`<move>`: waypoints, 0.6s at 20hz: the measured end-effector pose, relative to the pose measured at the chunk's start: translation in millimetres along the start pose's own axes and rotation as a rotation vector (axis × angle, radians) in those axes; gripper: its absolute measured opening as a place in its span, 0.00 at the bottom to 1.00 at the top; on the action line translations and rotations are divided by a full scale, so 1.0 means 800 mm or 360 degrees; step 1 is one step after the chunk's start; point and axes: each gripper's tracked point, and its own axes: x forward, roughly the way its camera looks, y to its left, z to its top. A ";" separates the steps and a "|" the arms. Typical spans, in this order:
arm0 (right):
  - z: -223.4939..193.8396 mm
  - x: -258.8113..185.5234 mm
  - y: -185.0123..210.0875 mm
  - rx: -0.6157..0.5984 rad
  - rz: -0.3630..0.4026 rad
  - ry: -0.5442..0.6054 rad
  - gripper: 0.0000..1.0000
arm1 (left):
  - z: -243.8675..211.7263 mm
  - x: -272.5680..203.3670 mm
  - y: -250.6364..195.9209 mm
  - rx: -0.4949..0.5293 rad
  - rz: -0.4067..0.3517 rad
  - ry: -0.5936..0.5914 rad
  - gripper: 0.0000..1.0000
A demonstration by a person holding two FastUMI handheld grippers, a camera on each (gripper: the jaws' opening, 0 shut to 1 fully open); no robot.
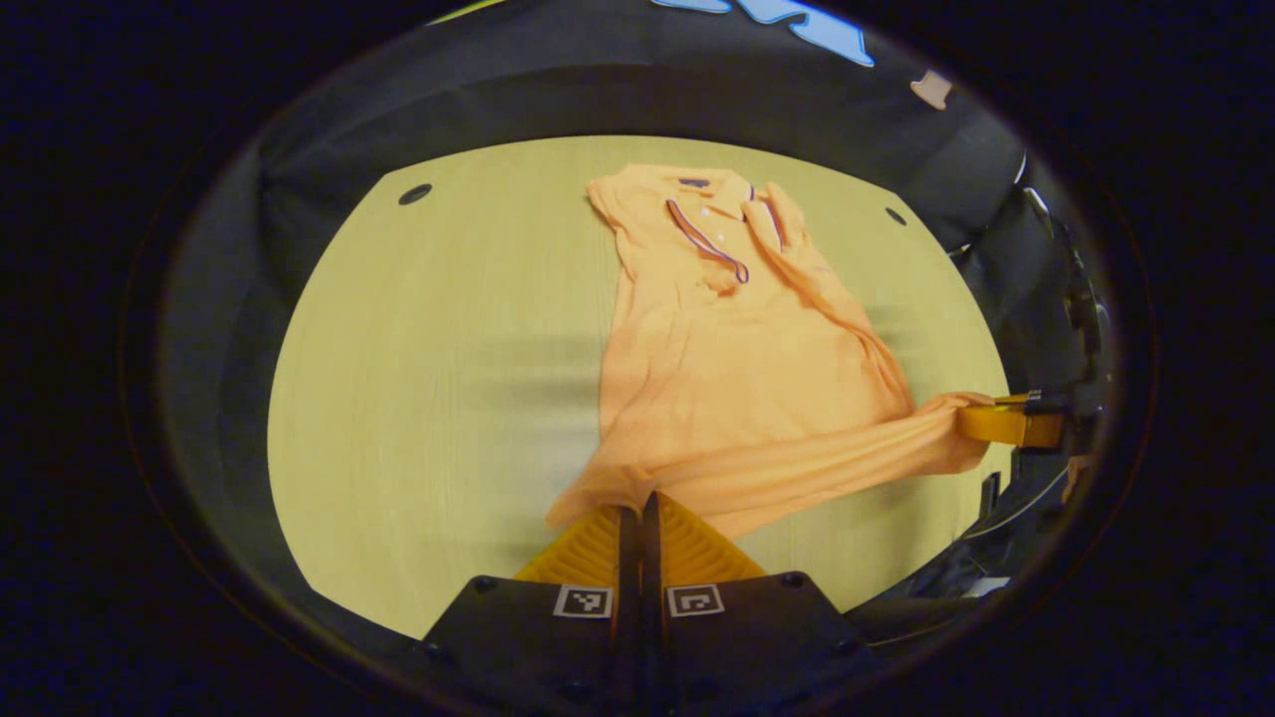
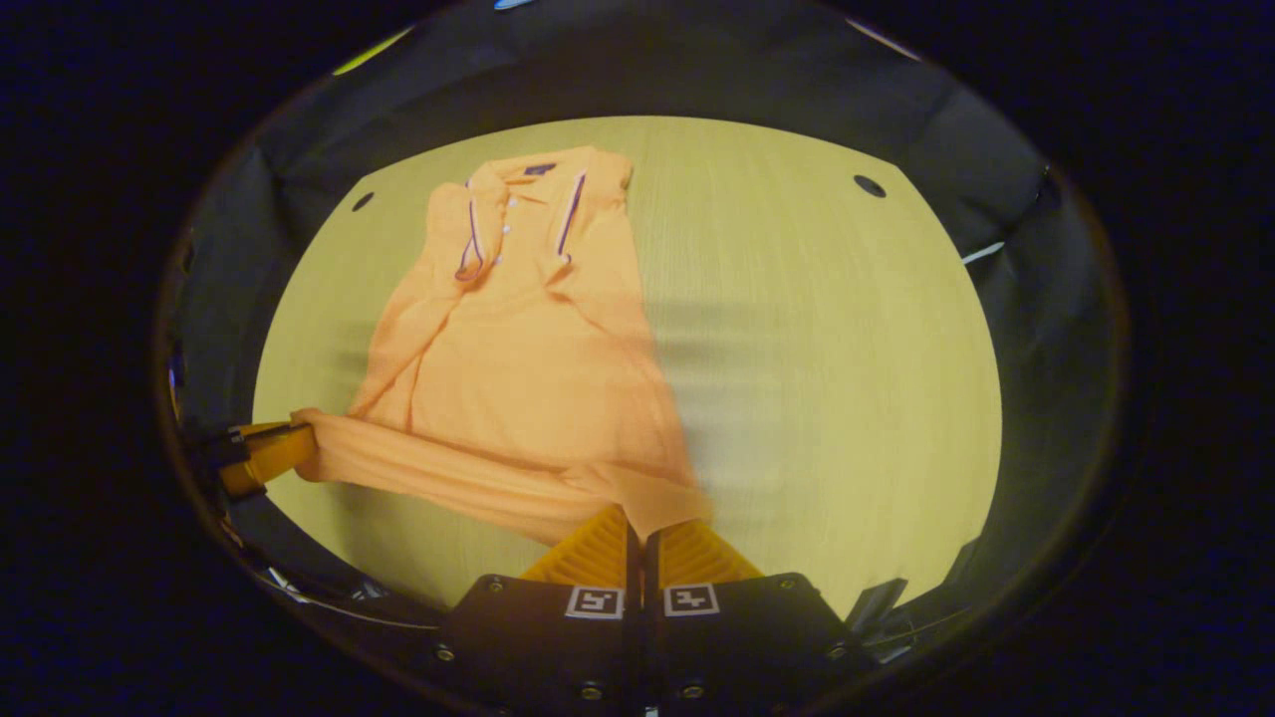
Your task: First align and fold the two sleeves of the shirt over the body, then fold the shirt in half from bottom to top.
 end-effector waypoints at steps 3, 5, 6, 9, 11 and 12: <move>0.053 -0.003 -0.002 0.0000 -0.0002 -0.0088 0.01 | 0.051 0.006 -0.001 -0.0057 -0.0022 -0.0061 0.07; 0.085 -0.004 -0.001 0.0015 0.0002 -0.0142 0.00 | 0.087 0.005 0.003 -0.0084 -0.0018 -0.0116 0.07; 0.101 -0.005 0.000 0.0028 0.0008 -0.0167 0.00 | 0.104 0.005 0.007 -0.0081 -0.0011 -0.0143 0.06; 0.142 -0.009 -0.002 0.0067 0.0021 -0.0251 0.00 | 0.146 0.013 0.010 -0.0051 -0.0001 -0.0209 0.07; 0.170 -0.010 -0.002 0.0086 0.0022 -0.0309 0.01 | 0.169 0.015 0.012 -0.0024 0.0001 -0.0239 0.06; 0.186 -0.012 -0.002 0.0096 0.0022 -0.0344 0.01 | 0.178 0.017 0.013 -0.0013 0.0004 -0.0254 0.06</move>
